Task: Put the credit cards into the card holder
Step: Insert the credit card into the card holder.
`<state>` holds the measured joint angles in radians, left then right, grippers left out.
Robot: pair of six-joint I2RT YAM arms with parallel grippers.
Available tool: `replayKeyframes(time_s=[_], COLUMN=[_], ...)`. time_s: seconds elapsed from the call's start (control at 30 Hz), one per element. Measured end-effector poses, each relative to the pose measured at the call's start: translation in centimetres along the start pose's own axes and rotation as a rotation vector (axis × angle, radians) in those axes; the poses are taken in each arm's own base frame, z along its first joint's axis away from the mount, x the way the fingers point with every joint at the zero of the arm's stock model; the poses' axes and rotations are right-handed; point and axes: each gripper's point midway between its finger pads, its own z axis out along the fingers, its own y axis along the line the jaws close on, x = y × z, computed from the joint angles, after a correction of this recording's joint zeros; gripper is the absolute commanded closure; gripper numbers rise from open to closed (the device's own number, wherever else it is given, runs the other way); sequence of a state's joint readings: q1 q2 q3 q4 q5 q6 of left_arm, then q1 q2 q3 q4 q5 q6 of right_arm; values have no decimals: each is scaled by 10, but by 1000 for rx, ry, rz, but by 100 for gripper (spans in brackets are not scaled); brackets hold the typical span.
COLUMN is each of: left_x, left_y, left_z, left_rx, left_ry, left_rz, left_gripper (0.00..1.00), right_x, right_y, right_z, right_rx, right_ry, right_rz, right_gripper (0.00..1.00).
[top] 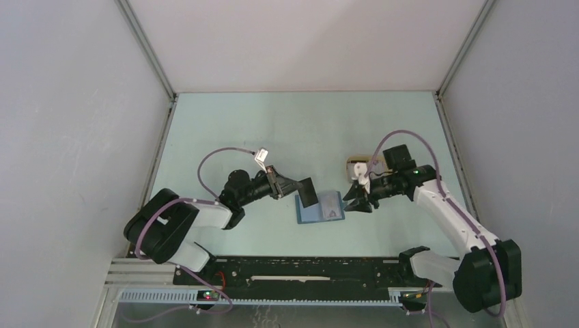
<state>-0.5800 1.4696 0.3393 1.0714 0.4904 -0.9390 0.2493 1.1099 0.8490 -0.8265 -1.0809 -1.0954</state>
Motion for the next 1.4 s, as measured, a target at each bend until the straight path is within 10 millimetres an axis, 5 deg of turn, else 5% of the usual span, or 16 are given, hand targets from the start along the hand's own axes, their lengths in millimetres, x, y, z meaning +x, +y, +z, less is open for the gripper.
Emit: replayKeyframes(time_s=[0.2,0.4,0.93,1.4], left_x=[17,42,42,43], left_y=[38,70,64,65], left_z=[4,5,20,26], left_rx=[-129,-214,-161,-158], left_ry=[29,76,42,22], left_rz=[-63,-141,-185,-209], left_gripper=[100,100,100,100], right_x=[47,80,122,126], right_y=[-1,-11,-27,-28], right_z=[34,65,64,64], right_rx=[-55,-89,-58,-57], right_ry=[204,389,587,606], right_rz=[-142,-231,-228,-221], right_gripper=[76,79,80,80])
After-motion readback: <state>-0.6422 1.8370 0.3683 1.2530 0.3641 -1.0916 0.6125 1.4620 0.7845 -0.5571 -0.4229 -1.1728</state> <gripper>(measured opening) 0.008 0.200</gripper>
